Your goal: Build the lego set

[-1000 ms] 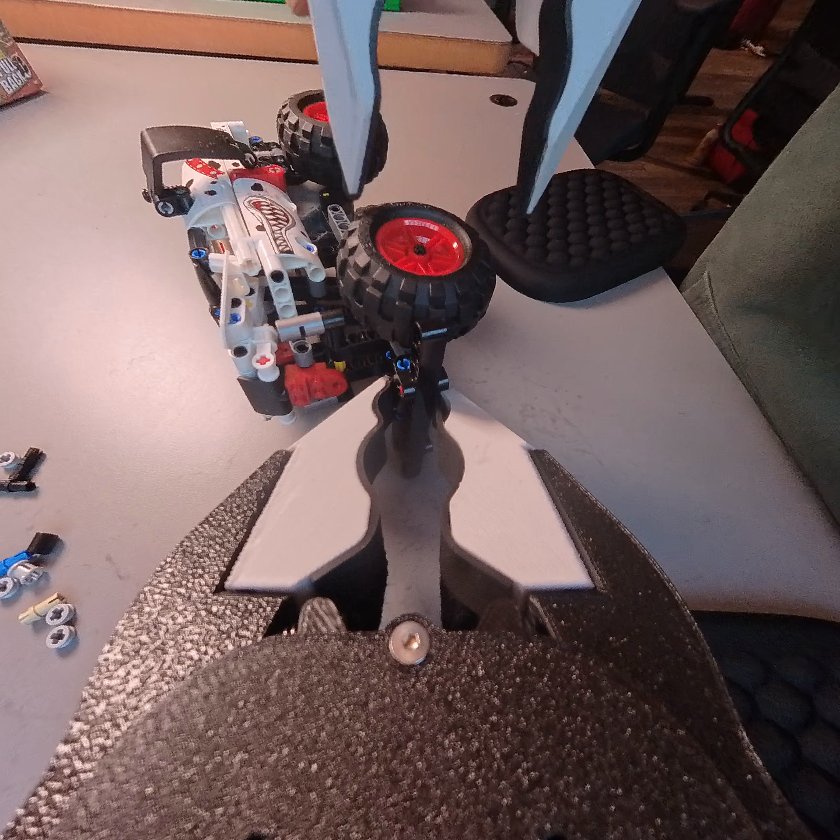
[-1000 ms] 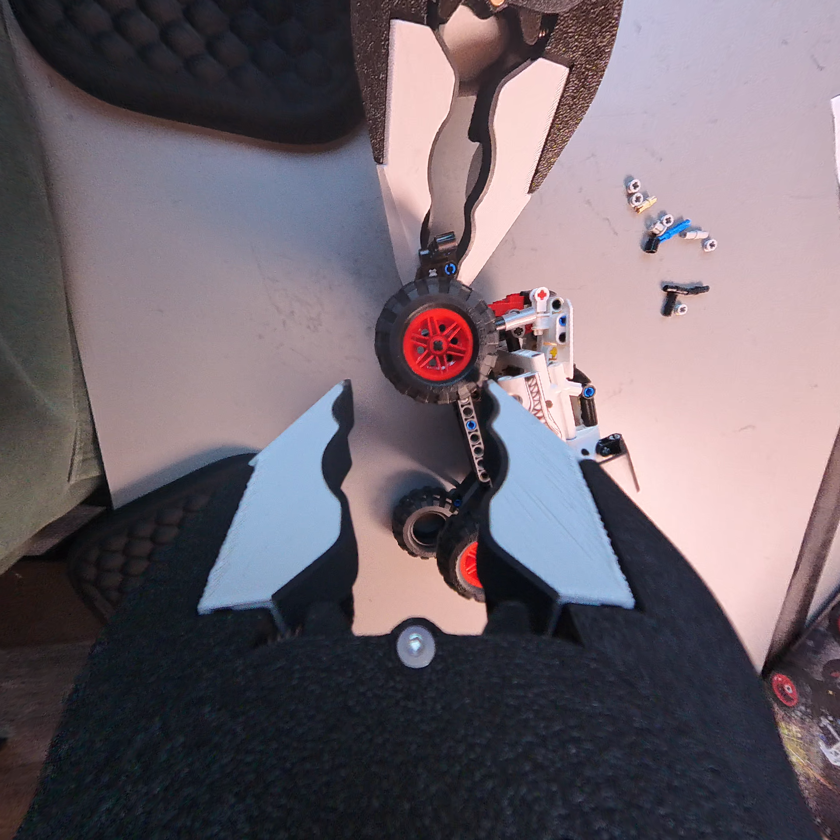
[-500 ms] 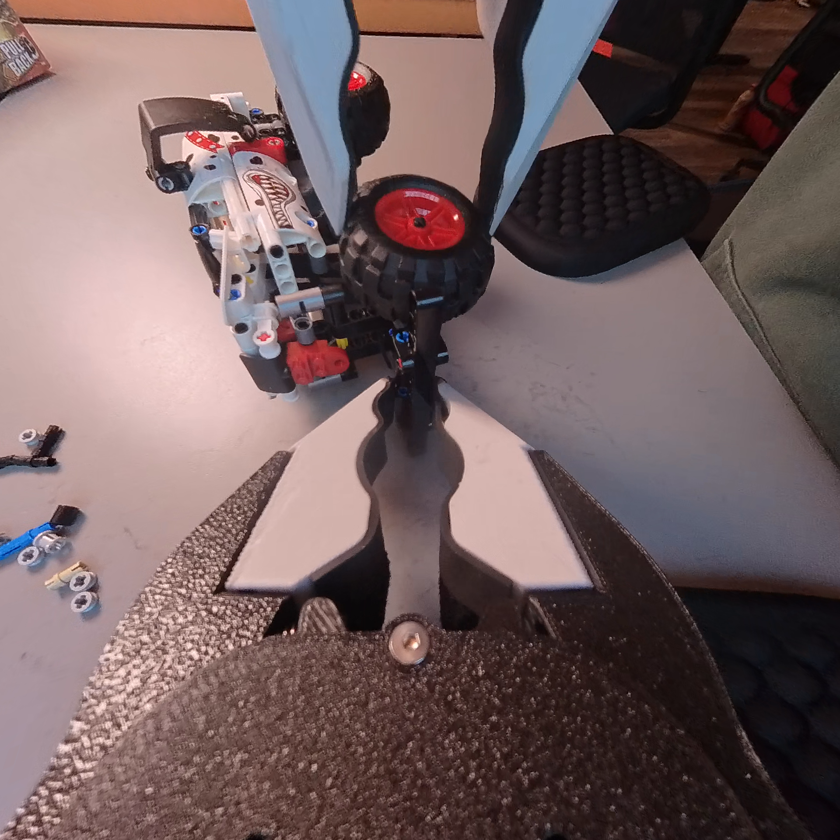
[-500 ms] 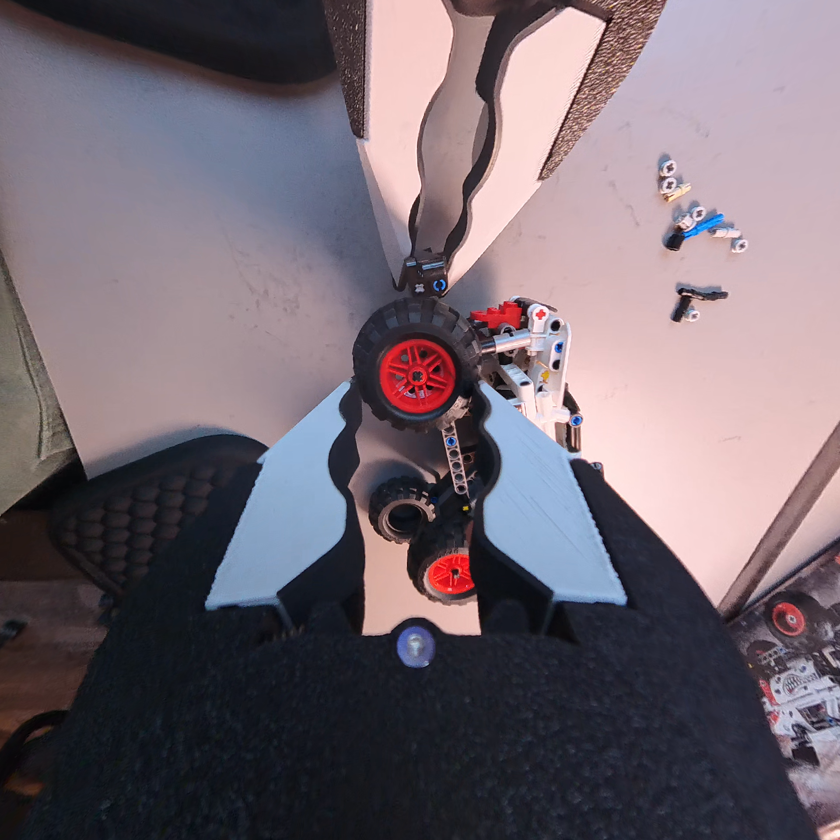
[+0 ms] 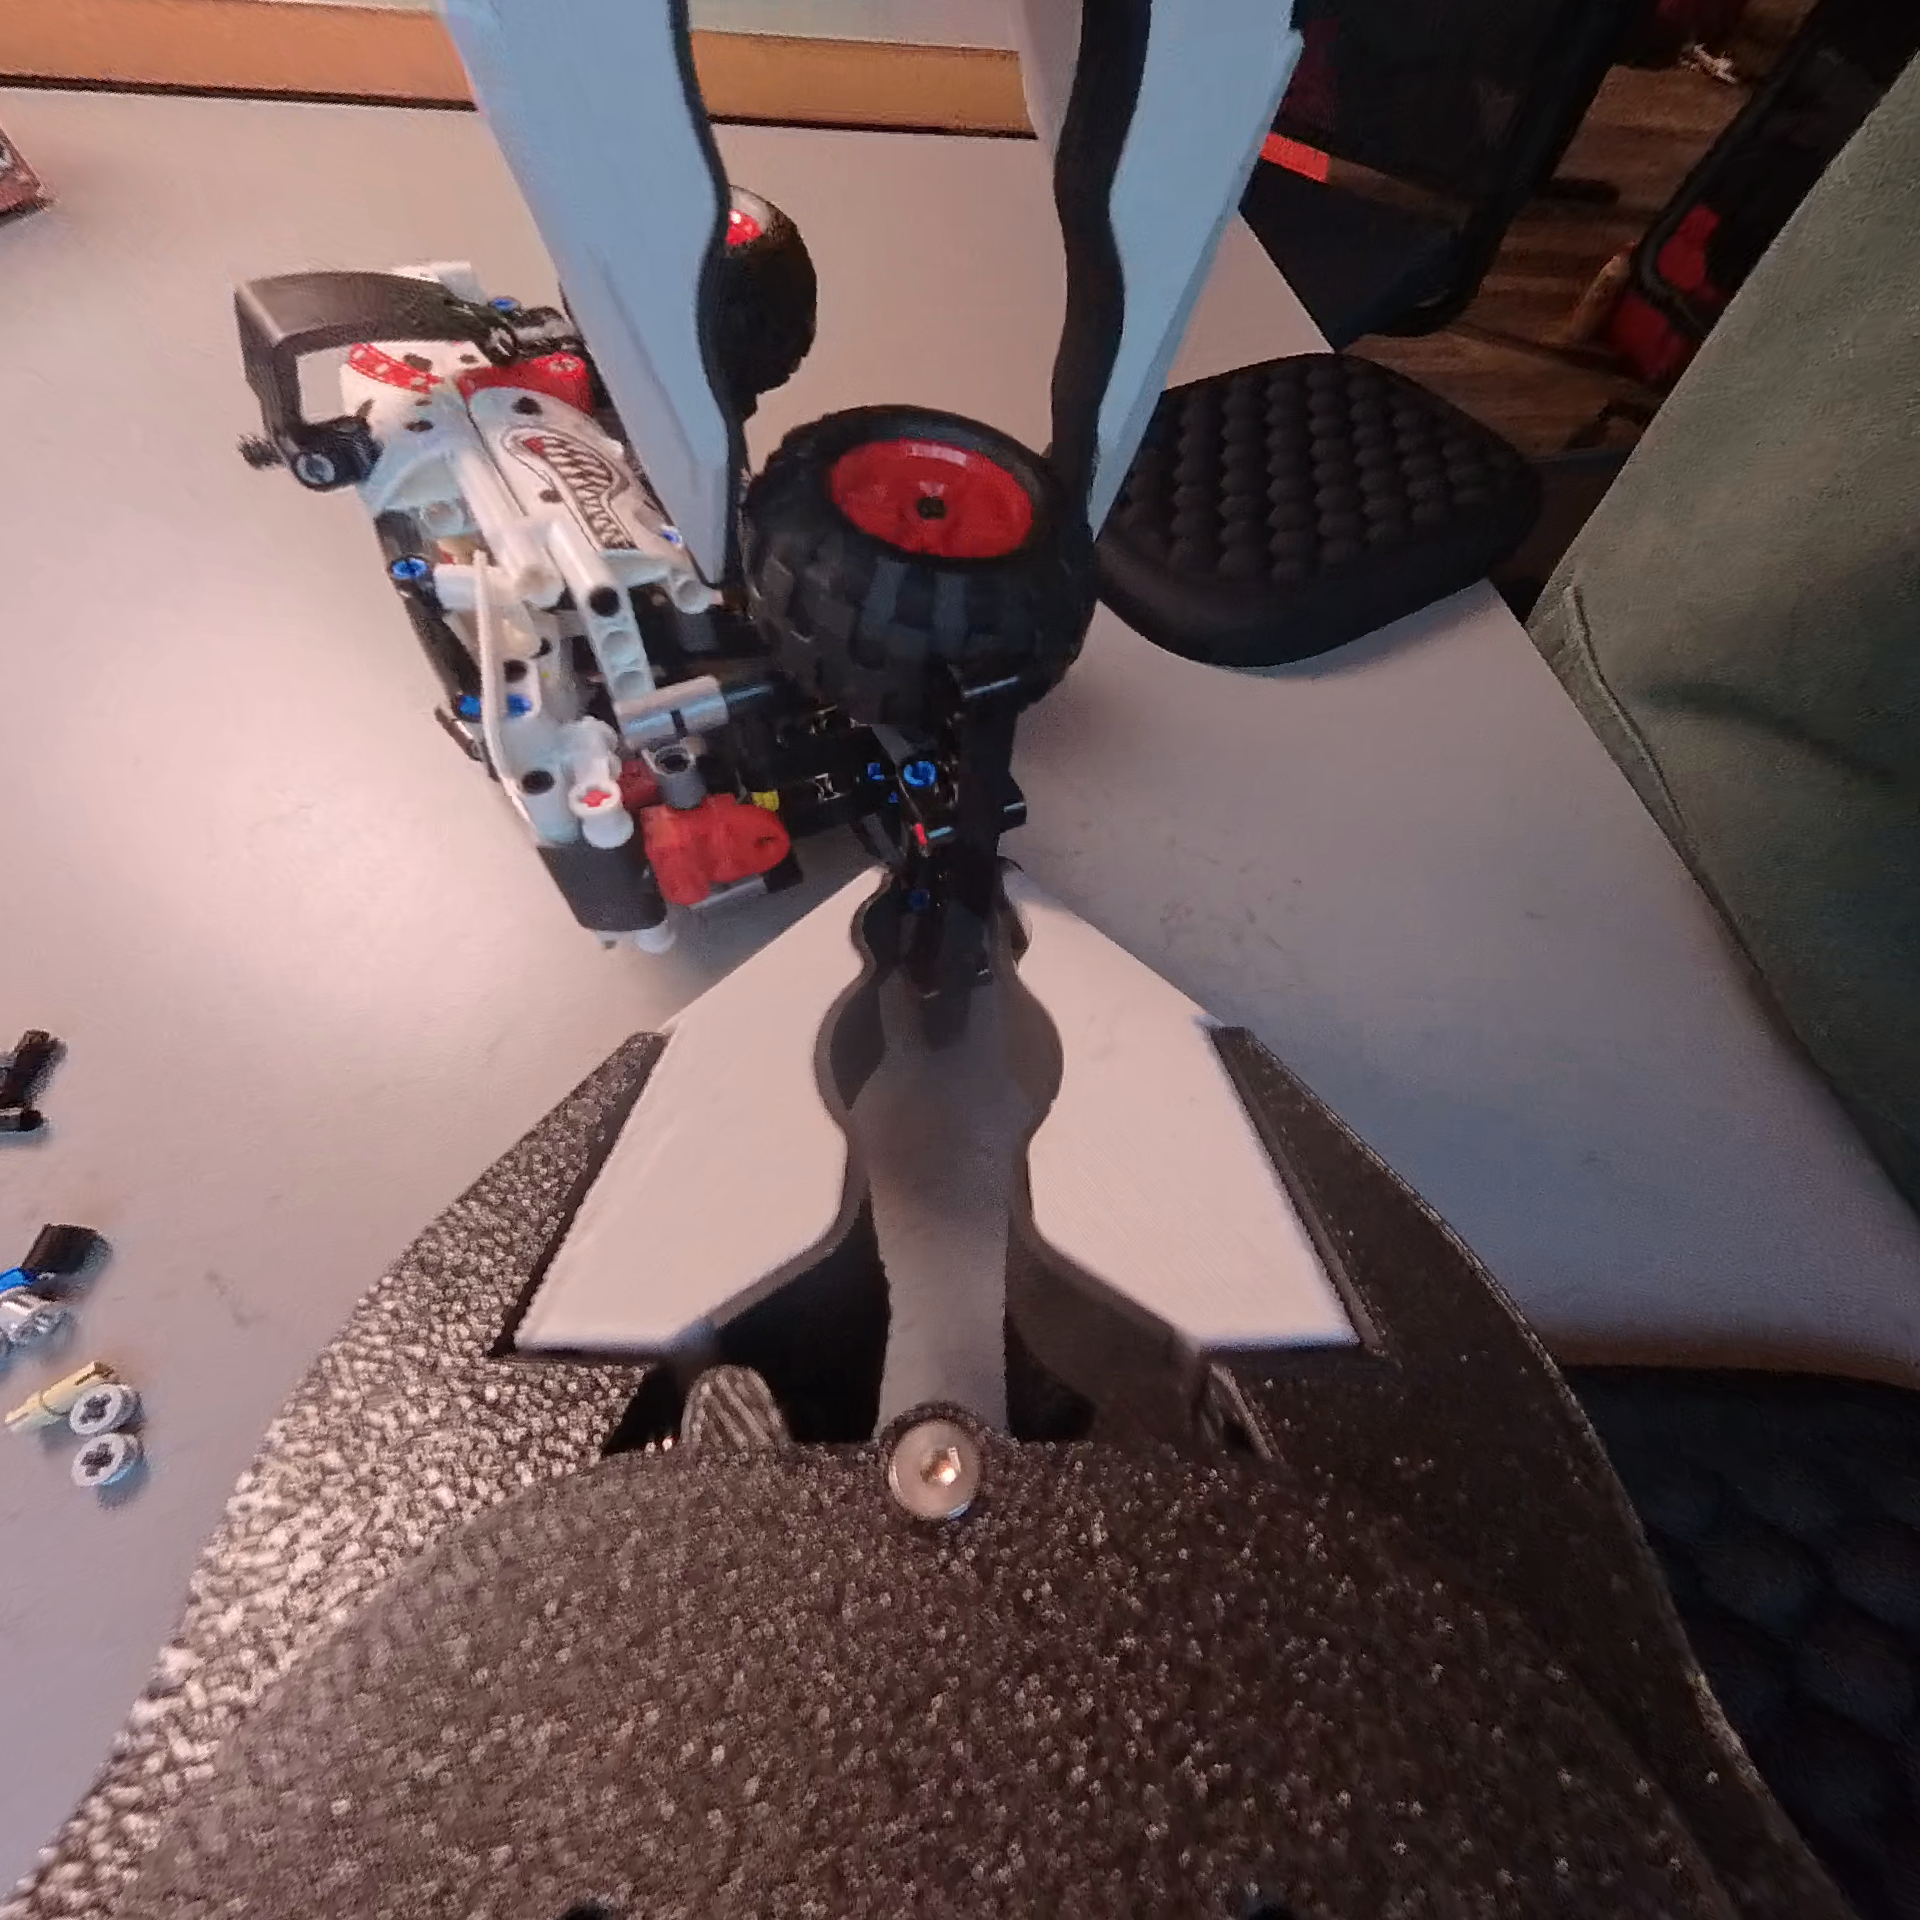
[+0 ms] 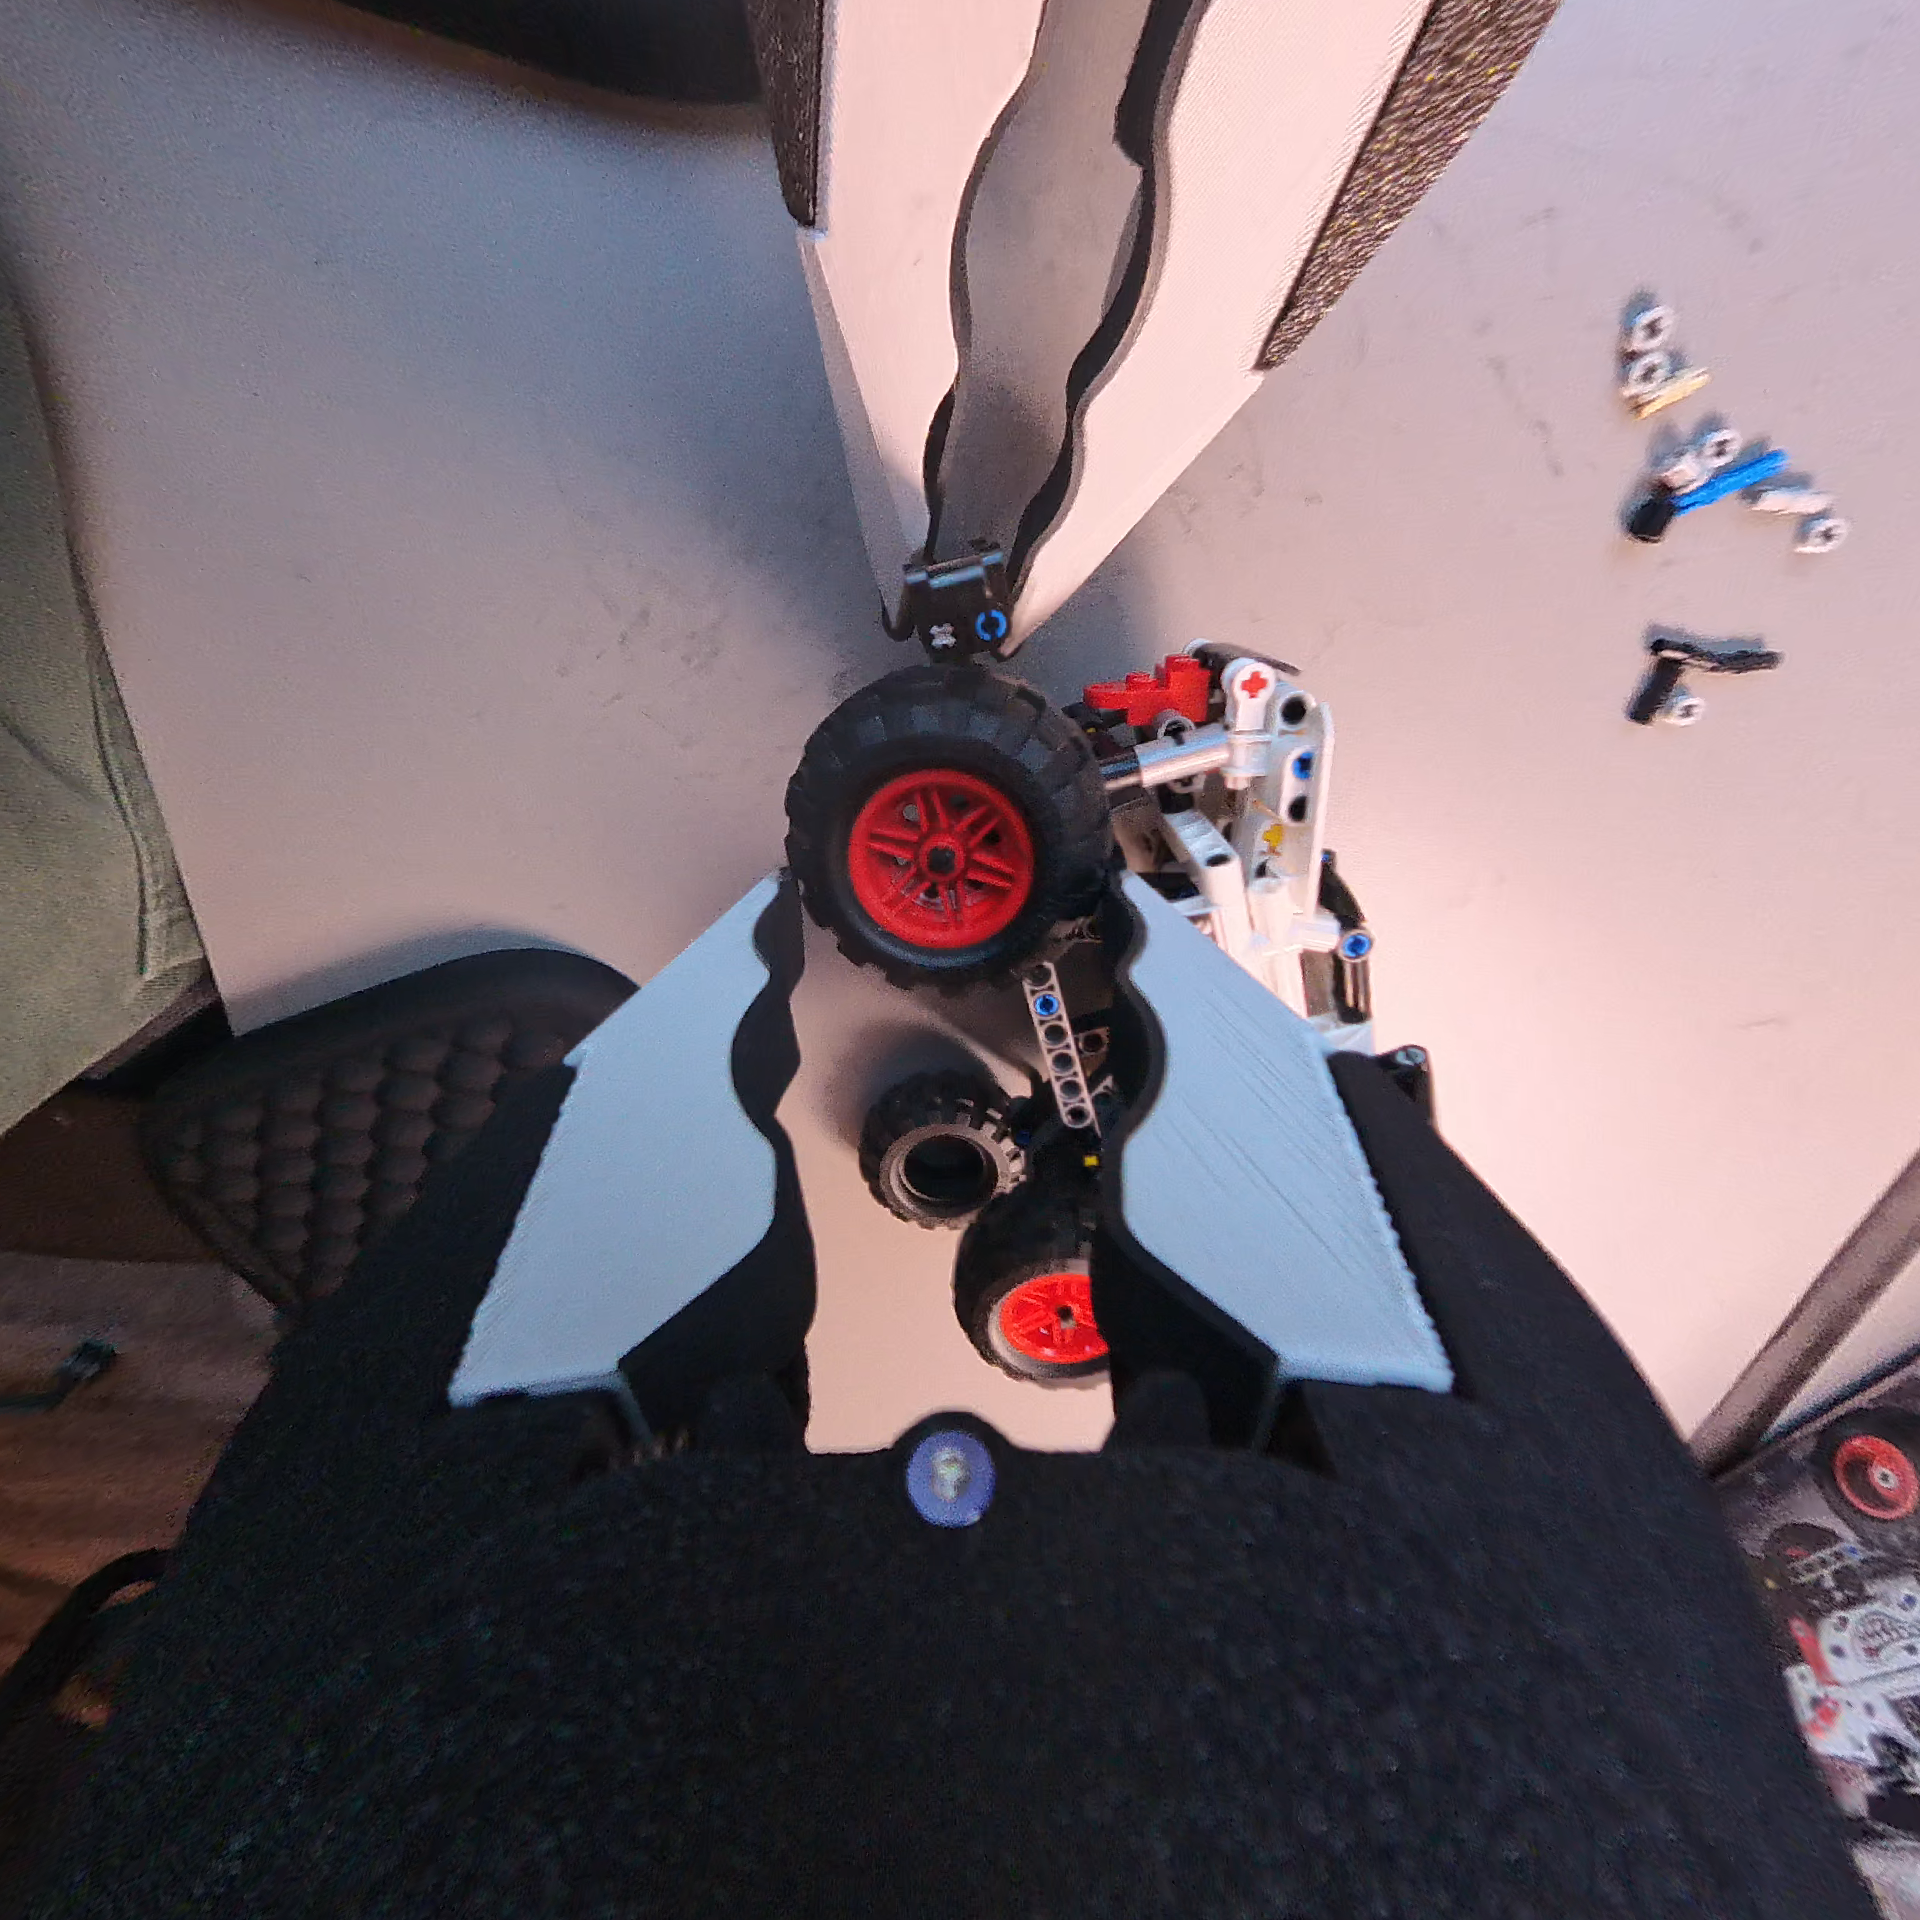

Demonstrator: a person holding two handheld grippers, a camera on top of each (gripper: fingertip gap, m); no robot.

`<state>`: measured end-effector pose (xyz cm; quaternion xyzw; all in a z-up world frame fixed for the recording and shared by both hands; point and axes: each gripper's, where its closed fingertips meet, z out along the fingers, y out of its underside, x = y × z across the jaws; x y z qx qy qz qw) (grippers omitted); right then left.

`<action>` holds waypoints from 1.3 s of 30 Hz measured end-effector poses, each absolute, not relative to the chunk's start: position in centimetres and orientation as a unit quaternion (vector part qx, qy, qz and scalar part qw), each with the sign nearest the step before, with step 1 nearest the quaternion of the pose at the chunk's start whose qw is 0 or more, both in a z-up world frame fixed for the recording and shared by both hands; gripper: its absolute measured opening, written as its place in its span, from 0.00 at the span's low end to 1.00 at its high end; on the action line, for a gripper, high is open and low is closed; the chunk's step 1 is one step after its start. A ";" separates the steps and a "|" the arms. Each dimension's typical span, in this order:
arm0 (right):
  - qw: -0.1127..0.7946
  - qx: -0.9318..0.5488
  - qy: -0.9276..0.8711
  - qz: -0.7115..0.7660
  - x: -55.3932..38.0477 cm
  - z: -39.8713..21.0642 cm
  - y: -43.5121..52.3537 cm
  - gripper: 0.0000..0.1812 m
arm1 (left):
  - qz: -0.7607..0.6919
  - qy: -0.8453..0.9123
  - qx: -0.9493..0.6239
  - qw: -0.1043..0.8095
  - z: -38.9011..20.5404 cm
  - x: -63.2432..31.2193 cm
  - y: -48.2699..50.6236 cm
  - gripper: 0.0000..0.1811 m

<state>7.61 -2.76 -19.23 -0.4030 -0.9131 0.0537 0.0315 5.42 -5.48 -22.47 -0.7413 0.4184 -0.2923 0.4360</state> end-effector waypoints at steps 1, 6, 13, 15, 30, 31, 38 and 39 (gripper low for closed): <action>0.043 -0.403 -0.912 0.067 7.5 -18.8 -2.8 0.32 | -0.294 0.415 -0.742 0.437 -22.4 5.3 -5.4 0.07; 0.112 -0.412 -0.894 0.134 6.5 -16.3 -3.6 0.30 | -0.297 0.414 -0.745 0.430 -22.6 5.4 -5.5 0.07; 0.098 -0.411 -0.904 0.063 7.1 -17.4 -3.2 0.21 | -0.293 0.409 -0.750 0.429 -22.7 5.3 -5.4 0.08; 0.086 -0.416 -0.904 0.056 7.0 -17.5 -3.2 0.21 | -0.295 0.407 -0.750 0.429 -22.7 5.3 -5.4 0.08; 0.068 -0.418 -0.906 0.033 6.9 -18.1 -3.2 0.21 | -0.300 0.398 -0.755 0.426 -22.6 5.2 -5.2 0.07; 0.071 -0.420 -0.904 0.034 6.8 -17.7 -3.1 0.22 | -0.299 0.398 -0.755 0.427 -22.6 5.2 -5.2 0.07; 0.090 -0.425 -0.899 0.054 6.4 -17.1 -3.0 0.02 | -0.300 0.398 -0.754 0.427 -22.6 5.2 -5.2 0.07; 0.087 -0.422 -0.901 0.045 6.6 -17.6 -2.8 0.00 | -0.300 0.398 -0.755 0.426 -22.7 5.2 -5.2 0.07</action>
